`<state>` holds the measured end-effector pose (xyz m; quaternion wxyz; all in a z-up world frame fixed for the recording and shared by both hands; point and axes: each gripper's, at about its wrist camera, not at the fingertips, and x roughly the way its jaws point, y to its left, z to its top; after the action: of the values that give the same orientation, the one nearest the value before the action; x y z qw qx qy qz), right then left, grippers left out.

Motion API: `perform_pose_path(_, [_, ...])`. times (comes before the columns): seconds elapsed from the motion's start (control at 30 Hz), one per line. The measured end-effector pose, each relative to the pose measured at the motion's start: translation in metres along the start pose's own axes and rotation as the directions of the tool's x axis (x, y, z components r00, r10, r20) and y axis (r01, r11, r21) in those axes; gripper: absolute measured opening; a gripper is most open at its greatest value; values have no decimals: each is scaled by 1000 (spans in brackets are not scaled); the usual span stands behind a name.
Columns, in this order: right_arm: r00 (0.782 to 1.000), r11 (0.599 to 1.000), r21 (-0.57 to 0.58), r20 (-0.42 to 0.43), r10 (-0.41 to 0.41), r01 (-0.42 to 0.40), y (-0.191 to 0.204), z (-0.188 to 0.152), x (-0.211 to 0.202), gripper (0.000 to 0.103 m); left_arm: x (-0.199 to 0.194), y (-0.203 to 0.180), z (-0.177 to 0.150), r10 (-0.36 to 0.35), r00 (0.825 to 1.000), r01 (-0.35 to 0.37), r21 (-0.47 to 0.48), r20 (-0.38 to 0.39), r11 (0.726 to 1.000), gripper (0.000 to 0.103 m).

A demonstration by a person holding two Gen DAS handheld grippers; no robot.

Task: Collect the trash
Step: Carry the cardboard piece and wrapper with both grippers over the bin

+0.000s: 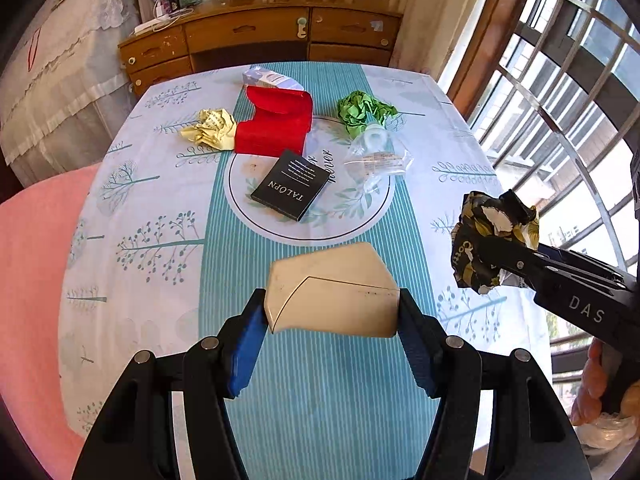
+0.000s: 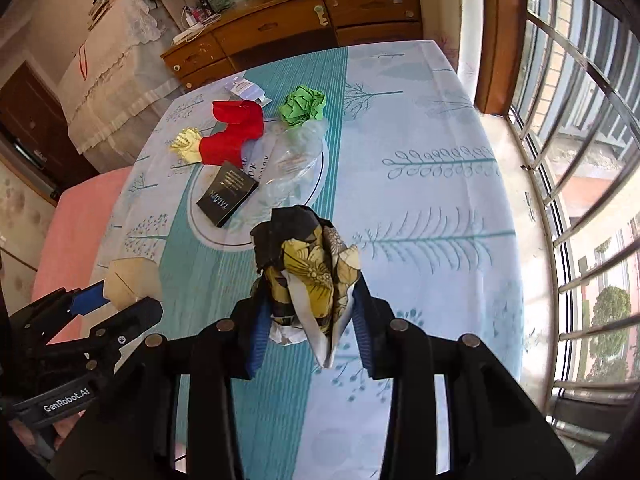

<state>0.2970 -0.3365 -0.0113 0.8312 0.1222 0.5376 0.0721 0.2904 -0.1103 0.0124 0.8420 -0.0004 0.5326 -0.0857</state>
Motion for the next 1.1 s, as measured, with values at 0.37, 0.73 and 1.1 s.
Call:
perform_pose_path(0.37, [989, 979, 198, 131, -76, 49, 97, -148, -111, 33, -108, 56, -110, -110, 992, 95, 207, 61, 974, 63])
perform_pose_path(0.73, [992, 972, 210, 35, -118, 108, 144, -264, -137, 33, -140, 65, -221, -163, 985, 170, 266, -51, 949, 63])
perform_pose_path(1.1, [984, 974, 180, -134, -116, 139, 104, -353, -57, 33, -58, 41, -322, -150, 968, 189, 188, -200, 964, 63])
